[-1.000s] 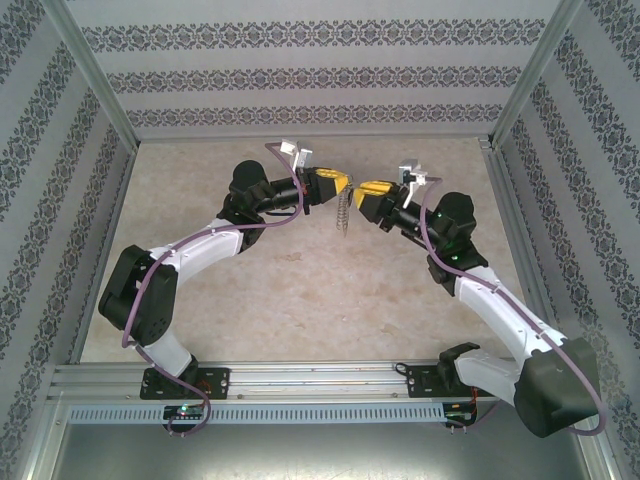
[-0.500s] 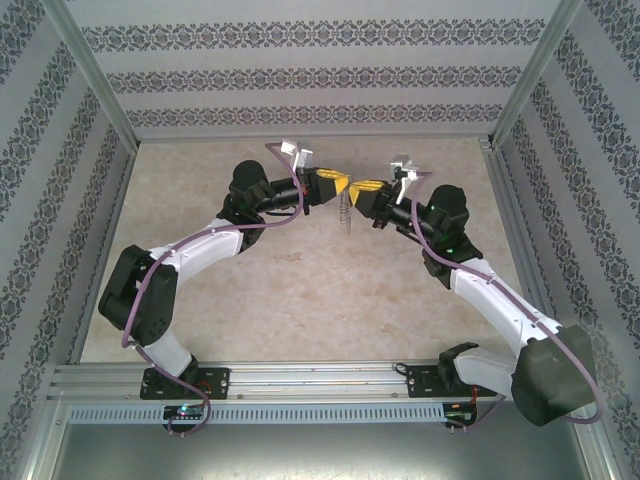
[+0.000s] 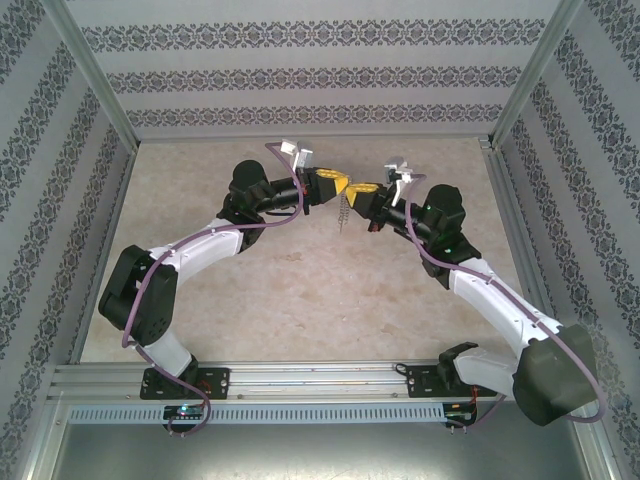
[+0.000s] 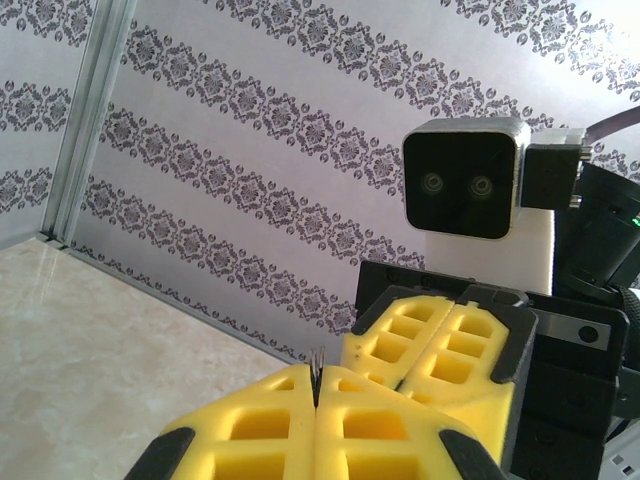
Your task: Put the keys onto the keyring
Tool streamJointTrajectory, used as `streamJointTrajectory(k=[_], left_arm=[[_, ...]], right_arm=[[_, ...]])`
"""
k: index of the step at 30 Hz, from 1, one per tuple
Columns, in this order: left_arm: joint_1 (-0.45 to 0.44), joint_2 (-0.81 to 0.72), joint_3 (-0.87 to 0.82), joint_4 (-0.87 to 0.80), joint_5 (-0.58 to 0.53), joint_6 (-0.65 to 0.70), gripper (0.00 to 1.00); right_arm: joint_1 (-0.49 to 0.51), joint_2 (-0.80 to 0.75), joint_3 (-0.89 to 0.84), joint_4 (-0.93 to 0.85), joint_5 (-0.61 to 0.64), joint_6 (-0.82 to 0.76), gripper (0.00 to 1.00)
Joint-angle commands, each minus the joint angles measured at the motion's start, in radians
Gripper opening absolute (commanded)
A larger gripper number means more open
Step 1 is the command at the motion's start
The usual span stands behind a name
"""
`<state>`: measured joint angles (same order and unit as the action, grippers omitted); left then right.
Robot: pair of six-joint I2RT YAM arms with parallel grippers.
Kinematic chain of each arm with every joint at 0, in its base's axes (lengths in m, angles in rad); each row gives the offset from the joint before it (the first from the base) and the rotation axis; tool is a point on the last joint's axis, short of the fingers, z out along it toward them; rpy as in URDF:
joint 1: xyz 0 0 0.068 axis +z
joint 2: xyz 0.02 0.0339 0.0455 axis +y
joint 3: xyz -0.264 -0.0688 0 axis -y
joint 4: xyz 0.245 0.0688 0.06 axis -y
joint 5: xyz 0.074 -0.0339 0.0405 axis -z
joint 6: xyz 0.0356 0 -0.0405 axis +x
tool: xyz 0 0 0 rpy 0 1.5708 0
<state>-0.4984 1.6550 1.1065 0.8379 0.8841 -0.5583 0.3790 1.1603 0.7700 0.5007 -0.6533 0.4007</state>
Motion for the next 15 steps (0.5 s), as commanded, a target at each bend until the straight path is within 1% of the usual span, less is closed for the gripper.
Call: streamJointTrajectory(k=[1, 6, 10, 13, 15], left_arm=[[-0.012, -0.021, 0.04, 0.055, 0.001, 0.005, 0.0], [-0.012, -0.021, 0.039, 0.057, -0.002, 0.002, 0.0], [-0.012, -0.024, 0.035, 0.062, -0.002, 0.003, 0.0], [-0.013, -0.027, 0.033, 0.061, -0.004, 0.004, 0.0], [-0.014, -0.031, 0.03, 0.061, -0.005, 0.006, 0.0]], right_arm=[[0.036, 0.009, 0.034, -0.047, -0.009, -0.055, 0.0], [0.045, 0.011, 0.047, -0.087, 0.027, -0.083, 0.0], [0.046, 0.03, 0.061, -0.115, 0.022, -0.099, 0.0], [0.042, 0.021, 0.044, -0.119, 0.068, -0.109, 0.0], [0.037, 0.024, 0.038, -0.116, 0.075, -0.099, 0.0]])
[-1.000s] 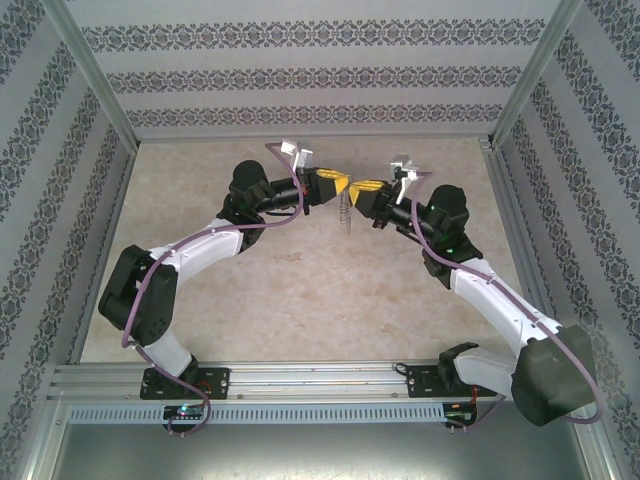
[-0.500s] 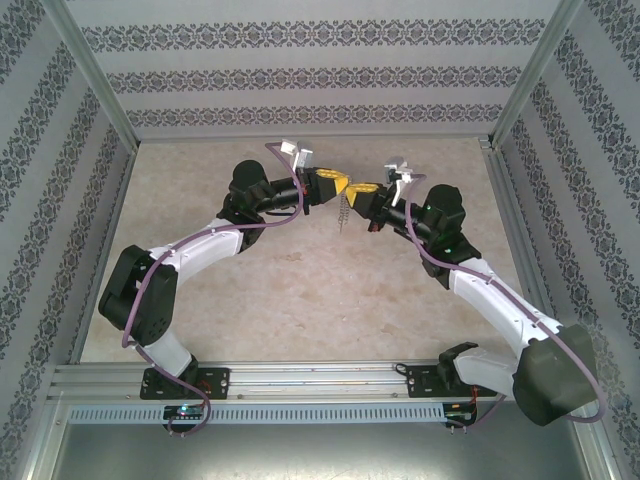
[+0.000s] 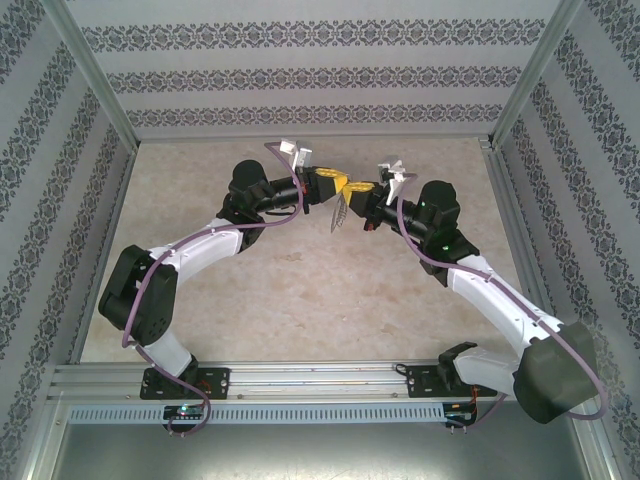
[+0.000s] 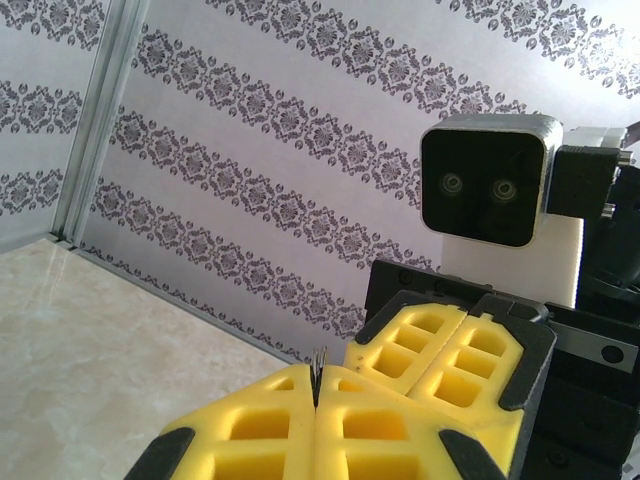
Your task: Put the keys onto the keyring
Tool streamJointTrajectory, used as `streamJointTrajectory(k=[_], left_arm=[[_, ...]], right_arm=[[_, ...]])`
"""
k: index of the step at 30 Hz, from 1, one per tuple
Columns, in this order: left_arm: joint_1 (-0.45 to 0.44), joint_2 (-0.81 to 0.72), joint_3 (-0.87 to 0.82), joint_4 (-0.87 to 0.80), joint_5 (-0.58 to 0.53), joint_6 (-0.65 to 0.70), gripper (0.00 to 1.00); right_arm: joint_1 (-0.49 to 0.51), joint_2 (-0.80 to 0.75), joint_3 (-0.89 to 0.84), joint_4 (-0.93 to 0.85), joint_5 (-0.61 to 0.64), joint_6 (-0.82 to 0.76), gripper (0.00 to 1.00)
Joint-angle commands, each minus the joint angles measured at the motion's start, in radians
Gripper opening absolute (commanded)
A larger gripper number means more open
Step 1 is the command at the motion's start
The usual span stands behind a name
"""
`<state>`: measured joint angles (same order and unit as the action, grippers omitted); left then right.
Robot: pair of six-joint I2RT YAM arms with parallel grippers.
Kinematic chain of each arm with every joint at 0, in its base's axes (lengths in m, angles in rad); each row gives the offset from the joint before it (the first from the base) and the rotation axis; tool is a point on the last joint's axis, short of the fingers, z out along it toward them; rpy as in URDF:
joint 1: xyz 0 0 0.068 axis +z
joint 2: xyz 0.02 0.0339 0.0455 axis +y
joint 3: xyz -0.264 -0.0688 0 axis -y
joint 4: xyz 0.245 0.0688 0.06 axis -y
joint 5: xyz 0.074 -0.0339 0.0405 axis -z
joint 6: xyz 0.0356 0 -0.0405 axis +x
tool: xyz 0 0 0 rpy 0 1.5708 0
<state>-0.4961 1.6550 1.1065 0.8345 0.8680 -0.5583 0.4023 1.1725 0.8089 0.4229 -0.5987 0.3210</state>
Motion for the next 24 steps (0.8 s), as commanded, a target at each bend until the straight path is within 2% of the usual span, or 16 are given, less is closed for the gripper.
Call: streamJointTrajectory(k=[1, 5, 9, 17, 20, 24], left_arm=[[-0.015, -0.032, 0.03, 0.063, 0.013, 0.006, 0.0], [-0.015, -0.031, 0.032, 0.067, 0.012, 0.005, 0.0], [-0.015, -0.029, 0.03, 0.065, 0.012, 0.006, 0.0], [-0.015, -0.028, 0.029, 0.066, 0.011, 0.008, 0.0], [-0.015, -0.025, 0.03, 0.07, 0.011, 0.005, 0.0], [-0.015, -0.021, 0.032, 0.072, 0.014, 0.002, 0.0]], right_arm=[[0.013, 0.018, 0.001, -0.035, 0.001, -0.016, 0.0], [0.033, 0.055, 0.039, -0.053, -0.156, -0.026, 0.0], [0.027, 0.054, 0.047, -0.07, -0.218, -0.035, 0.0], [-0.047, -0.023, 0.007, -0.029, -0.224, 0.025, 0.34], [-0.081, -0.07, -0.006, -0.018, -0.219, 0.043, 0.4], [-0.13, -0.114, -0.019, 0.013, -0.19, 0.079, 0.41]])
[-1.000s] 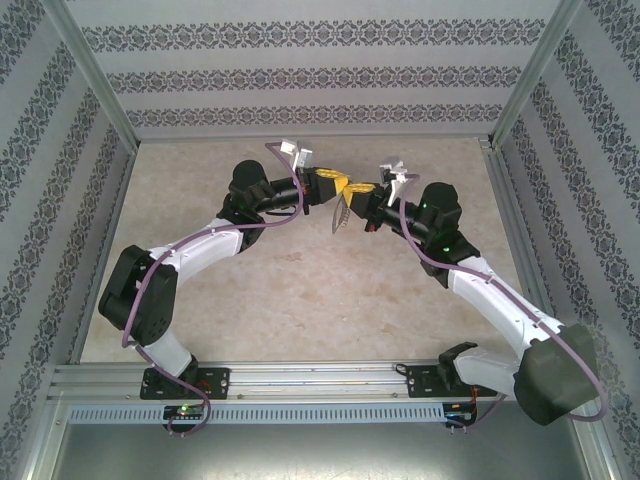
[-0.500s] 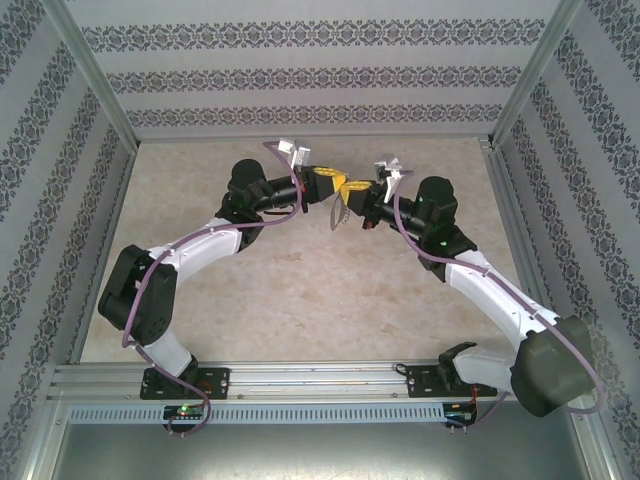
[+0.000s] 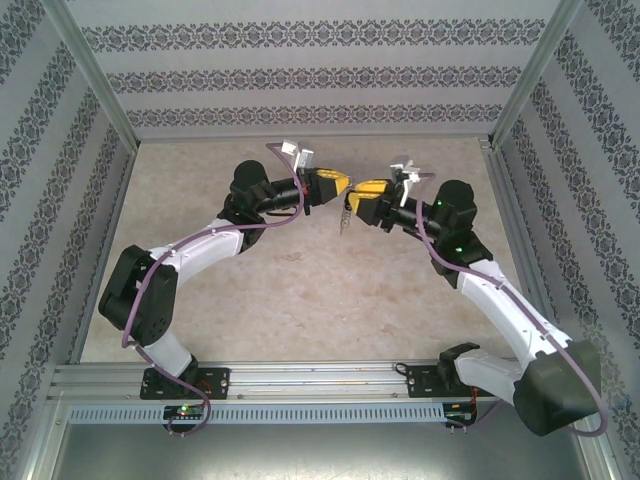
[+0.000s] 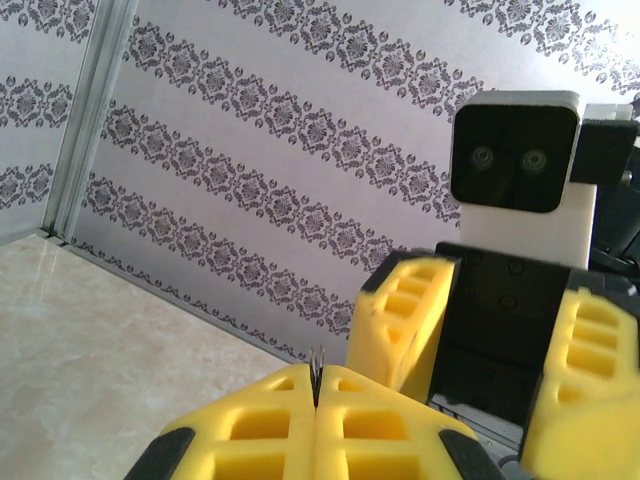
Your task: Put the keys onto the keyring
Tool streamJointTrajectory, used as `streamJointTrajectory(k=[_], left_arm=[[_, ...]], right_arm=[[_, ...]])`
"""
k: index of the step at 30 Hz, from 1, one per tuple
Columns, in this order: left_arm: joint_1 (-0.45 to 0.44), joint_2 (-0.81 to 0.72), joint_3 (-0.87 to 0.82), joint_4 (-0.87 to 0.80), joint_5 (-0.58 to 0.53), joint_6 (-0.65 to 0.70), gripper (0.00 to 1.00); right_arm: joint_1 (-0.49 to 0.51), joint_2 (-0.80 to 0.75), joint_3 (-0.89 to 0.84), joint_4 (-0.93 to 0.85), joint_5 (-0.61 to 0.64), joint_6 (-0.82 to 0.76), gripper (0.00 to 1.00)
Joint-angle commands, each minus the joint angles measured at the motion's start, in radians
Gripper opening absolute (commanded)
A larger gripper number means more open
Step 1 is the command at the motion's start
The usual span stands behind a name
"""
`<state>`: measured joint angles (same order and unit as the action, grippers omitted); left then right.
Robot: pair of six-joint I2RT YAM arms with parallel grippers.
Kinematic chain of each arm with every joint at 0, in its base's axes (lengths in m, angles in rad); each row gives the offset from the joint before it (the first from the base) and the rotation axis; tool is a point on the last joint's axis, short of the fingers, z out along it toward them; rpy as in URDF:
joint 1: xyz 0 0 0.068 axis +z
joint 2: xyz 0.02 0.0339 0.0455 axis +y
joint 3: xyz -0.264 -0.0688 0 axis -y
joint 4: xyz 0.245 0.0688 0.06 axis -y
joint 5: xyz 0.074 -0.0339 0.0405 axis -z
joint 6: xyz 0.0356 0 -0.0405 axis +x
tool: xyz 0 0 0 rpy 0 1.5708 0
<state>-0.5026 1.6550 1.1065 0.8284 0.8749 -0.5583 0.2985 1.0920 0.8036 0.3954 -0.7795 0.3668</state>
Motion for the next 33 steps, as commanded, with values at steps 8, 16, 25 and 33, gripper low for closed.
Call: streamJointTrajectory(k=[8, 16, 25, 33], left_arm=[[-0.009, -0.015, 0.034, 0.096, 0.016, -0.012, 0.0], [-0.009, -0.014, 0.038, 0.103, 0.022, -0.02, 0.0], [-0.01, -0.017, 0.038, 0.097, 0.022, -0.017, 0.0], [-0.01, -0.018, 0.039, 0.099, 0.024, -0.017, 0.0]], right_arm=[[-0.062, 0.023, -0.006, 0.118, 0.047, 0.105, 0.39], [-0.065, 0.133, -0.007, 0.34, -0.048, 0.24, 0.35], [-0.047, 0.199, -0.001, 0.431, -0.079, 0.294, 0.25], [-0.031, 0.227, 0.004, 0.443, -0.085, 0.297, 0.24]])
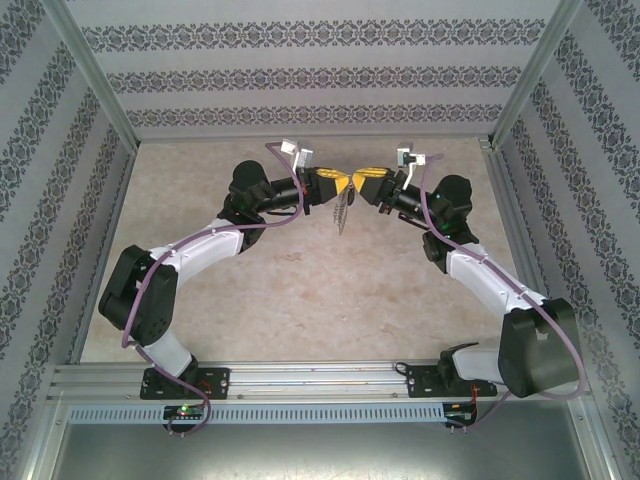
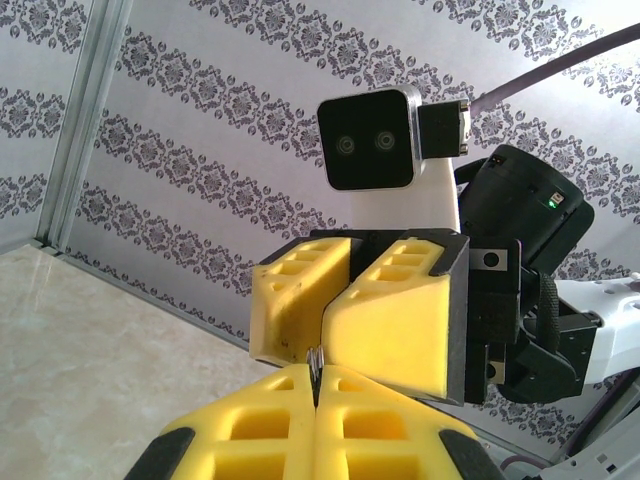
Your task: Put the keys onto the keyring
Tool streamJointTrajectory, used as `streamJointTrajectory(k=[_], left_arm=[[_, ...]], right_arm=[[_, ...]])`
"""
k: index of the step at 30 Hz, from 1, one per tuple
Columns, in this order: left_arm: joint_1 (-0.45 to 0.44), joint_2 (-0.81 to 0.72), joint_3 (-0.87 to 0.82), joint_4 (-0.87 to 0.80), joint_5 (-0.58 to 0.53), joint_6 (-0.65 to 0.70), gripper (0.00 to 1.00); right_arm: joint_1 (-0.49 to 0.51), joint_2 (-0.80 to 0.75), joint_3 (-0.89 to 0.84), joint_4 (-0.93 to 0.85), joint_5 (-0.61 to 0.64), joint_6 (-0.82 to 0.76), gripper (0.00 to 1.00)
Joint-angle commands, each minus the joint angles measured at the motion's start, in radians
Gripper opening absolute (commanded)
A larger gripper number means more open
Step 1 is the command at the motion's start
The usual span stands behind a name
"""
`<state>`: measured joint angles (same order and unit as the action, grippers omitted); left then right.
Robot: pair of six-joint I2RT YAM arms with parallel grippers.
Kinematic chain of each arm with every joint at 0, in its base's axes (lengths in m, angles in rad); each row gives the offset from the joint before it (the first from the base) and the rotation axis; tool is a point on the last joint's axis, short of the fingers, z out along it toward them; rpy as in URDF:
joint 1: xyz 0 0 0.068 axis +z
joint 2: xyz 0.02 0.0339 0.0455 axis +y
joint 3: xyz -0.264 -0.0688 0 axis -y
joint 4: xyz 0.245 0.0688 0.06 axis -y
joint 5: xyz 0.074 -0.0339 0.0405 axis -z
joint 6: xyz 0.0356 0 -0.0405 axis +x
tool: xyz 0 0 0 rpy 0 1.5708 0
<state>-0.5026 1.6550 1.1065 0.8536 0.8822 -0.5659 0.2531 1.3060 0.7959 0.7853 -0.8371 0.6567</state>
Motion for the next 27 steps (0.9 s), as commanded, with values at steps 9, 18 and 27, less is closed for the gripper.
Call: streamJointTrajectory(k=[9, 18, 27], left_arm=[[-0.01, -0.018, 0.034, 0.077, 0.014, -0.011, 0.0], [-0.009, -0.021, 0.039, 0.06, 0.008, -0.002, 0.0], [0.046, -0.075, 0.061, -0.112, -0.019, 0.101, 0.57]], right_arm=[[0.021, 0.033, 0.02, 0.063, -0.037, 0.014, 0.11], [0.005, 0.038, 0.025, 0.064, -0.048, 0.014, 0.0], [-0.036, 0.056, 0.107, -0.216, -0.124, -0.184, 0.0]])
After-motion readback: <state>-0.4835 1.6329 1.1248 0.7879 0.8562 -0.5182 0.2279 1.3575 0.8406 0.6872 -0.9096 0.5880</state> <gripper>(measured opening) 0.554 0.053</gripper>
